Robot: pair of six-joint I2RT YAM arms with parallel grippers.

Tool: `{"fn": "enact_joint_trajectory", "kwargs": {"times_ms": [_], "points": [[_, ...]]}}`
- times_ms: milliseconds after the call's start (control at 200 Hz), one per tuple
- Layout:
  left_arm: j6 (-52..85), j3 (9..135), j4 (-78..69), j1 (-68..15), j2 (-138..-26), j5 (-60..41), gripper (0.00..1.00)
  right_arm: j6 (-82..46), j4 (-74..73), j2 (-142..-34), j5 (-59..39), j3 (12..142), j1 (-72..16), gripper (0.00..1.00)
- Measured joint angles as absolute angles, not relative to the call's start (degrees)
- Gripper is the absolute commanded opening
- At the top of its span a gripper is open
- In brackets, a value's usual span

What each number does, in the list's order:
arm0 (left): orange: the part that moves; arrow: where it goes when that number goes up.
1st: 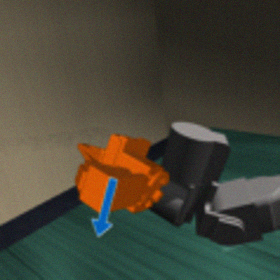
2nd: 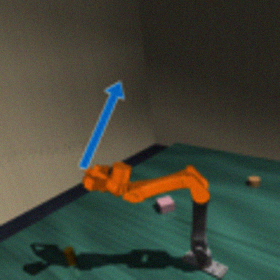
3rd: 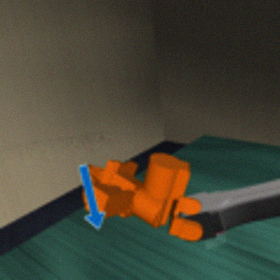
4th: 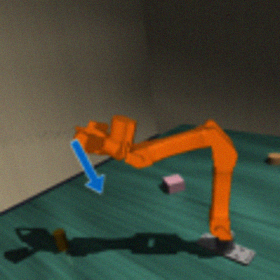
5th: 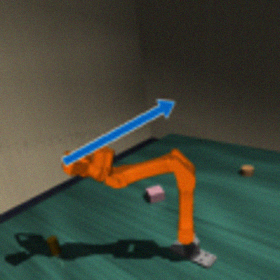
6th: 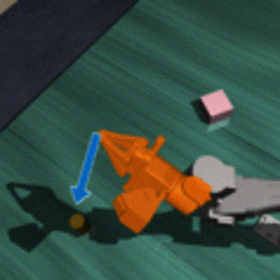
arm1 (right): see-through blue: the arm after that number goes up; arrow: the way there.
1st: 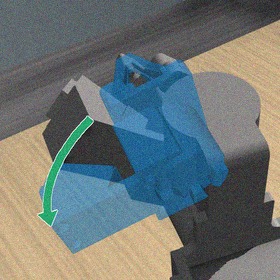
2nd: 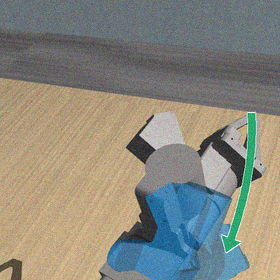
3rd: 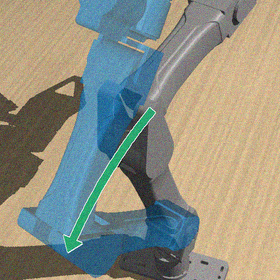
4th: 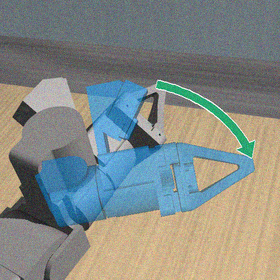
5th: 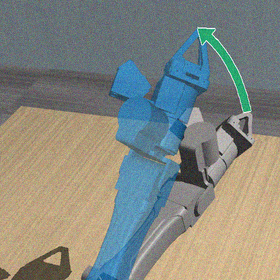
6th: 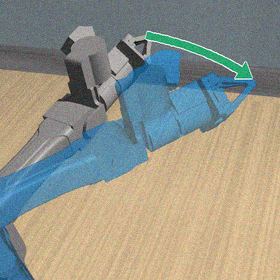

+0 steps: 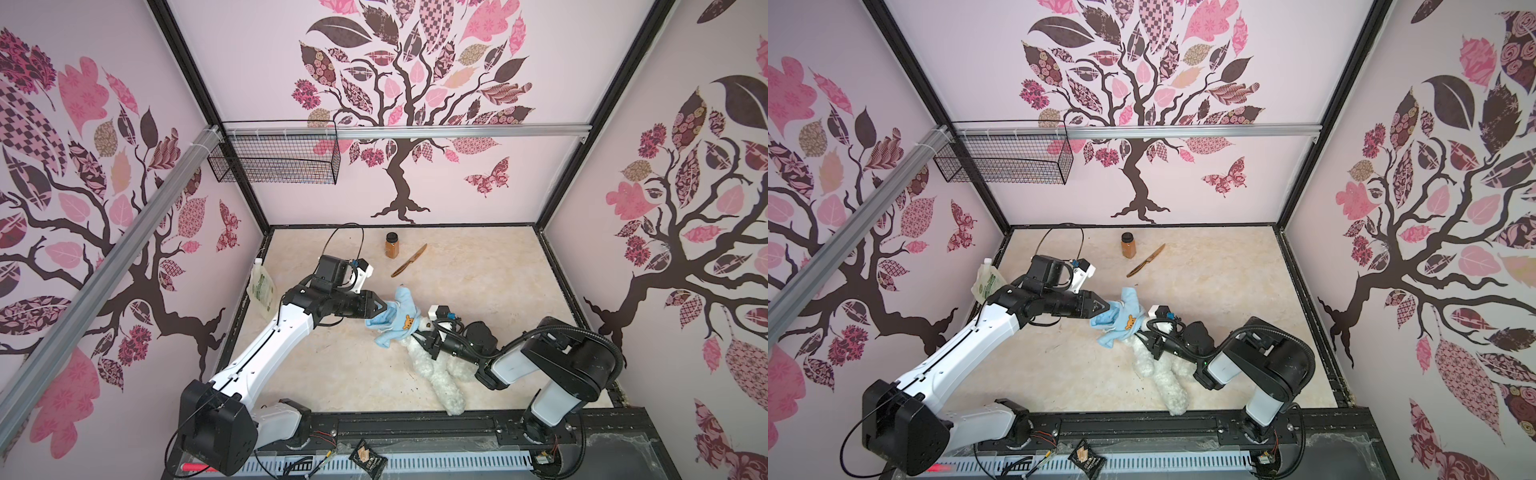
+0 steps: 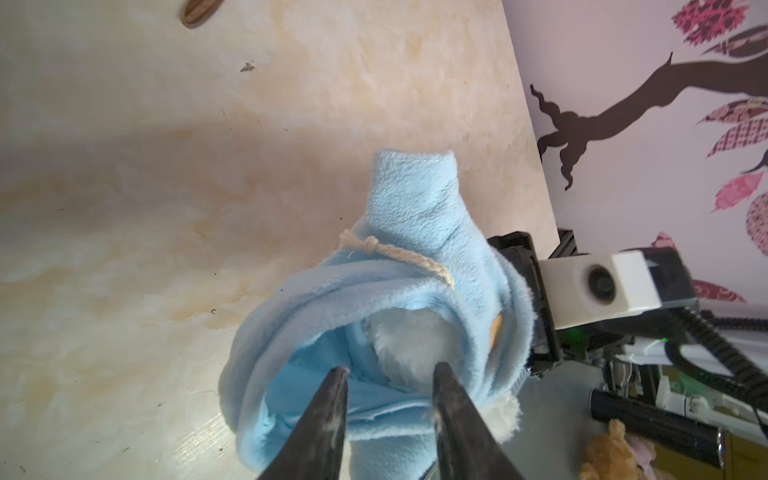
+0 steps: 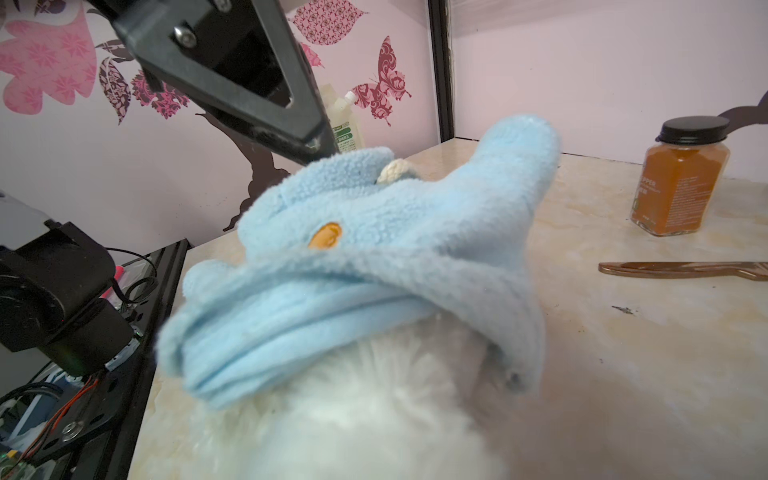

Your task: Dress the teddy bear

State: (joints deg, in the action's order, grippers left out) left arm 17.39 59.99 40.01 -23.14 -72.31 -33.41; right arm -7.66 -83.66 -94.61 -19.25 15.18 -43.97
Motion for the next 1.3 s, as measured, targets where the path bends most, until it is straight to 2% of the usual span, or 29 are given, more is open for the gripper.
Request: {"fn": "enact_joint_trajectory", "kwargs": {"times_ms": [405, 745, 1220, 1300], "points": [[12.95, 59.92, 38.41, -28.93, -75.44, -34.83, 0.42, -5.06, -78.94, -89.08, -24.32, 15.77, -42.61, 0.27], [15.64, 58.37, 31.77, -29.04, -75.75, -41.67, 0.57, -3.64, -76.27, -88.49, -26.83, 17.50, -42.52, 0.28], [18.83, 54.94, 27.92, -29.61, -77.67, -45.36, 0.62, -0.14, -67.79, -88.29, -30.46, 21.47, -42.24, 0.32], [21.41, 52.71, 24.60, -29.54, -77.67, -46.46, 0.58, 0.19, -65.34, -88.29, -31.33, 22.72, -42.24, 0.33]]}}
